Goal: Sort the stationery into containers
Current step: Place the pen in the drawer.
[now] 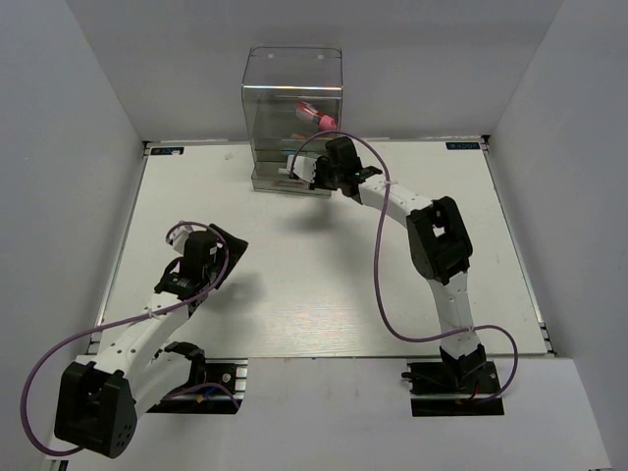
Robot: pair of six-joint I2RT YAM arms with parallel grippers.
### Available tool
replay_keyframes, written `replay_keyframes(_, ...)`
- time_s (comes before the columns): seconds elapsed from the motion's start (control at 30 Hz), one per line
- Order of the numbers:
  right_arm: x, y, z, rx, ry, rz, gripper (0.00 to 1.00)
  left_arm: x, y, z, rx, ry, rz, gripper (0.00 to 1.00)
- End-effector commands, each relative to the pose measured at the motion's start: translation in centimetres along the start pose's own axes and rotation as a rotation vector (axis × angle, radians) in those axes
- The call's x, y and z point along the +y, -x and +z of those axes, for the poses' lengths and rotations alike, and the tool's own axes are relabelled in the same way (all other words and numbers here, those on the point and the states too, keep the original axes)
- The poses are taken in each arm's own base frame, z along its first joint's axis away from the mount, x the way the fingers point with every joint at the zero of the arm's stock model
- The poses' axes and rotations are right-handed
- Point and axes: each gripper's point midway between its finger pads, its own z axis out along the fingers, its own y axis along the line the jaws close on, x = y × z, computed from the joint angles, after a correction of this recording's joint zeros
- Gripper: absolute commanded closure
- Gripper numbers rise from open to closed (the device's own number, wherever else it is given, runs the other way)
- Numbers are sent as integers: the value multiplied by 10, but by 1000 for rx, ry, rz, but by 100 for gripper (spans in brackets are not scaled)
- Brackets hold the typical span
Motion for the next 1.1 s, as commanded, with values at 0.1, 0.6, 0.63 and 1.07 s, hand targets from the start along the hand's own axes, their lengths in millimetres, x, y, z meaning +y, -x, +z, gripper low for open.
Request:
replay_keyframes(0.1, -46, 3, 3, 2, -105, -68, 100, 0, -2, 4, 6, -2, 7, 0)
replay_keyframes(0.6, -50, 35, -5, -173, -62, -41, 68, -6, -3, 16, 21, 7, 19, 0)
replay_keyframes(0.63, -46, 40, -8, -201, -37, -33, 79, -8, -4, 15, 25, -5, 18, 0)
replay_keyframes(1.07, 31, 49, 6, -340, 322, -53, 100, -8, -4, 16, 29, 3, 28, 0)
